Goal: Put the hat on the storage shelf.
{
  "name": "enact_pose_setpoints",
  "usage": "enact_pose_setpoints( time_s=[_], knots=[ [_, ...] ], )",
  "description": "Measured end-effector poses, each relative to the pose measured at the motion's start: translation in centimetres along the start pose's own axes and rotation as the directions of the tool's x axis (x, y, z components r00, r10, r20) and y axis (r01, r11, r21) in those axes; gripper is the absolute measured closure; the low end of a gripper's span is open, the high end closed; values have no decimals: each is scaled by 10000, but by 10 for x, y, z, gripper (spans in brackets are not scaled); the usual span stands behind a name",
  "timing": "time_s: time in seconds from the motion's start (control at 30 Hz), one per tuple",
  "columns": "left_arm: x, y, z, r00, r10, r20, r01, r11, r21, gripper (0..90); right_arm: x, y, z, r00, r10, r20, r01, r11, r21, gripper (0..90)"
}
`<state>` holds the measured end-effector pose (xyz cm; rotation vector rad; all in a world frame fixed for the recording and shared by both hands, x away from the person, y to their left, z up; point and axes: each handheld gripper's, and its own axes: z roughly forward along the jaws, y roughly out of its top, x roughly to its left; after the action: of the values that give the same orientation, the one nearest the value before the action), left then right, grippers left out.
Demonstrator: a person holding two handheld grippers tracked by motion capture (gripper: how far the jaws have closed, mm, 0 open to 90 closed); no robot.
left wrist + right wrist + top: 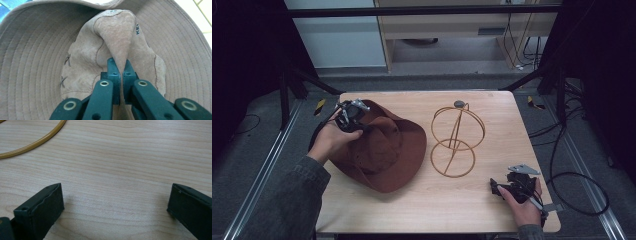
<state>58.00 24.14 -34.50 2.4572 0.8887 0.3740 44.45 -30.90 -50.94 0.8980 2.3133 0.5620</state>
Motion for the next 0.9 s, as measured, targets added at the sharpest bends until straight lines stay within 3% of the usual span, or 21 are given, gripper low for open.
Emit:
enact_pose_setpoints(
  time_s=[0.47,0.9],
  knots=[
    [-4,-5,-28,9999,116,17,-115,9984,-561,885,0,0,0,10000,-5,0,5,10000,1,5],
    [-14,-4,-55,9982,597,12,-593,9942,-898,885,0,0,0,10000,4,-4,-4,10000,-1,5]
  ],
)
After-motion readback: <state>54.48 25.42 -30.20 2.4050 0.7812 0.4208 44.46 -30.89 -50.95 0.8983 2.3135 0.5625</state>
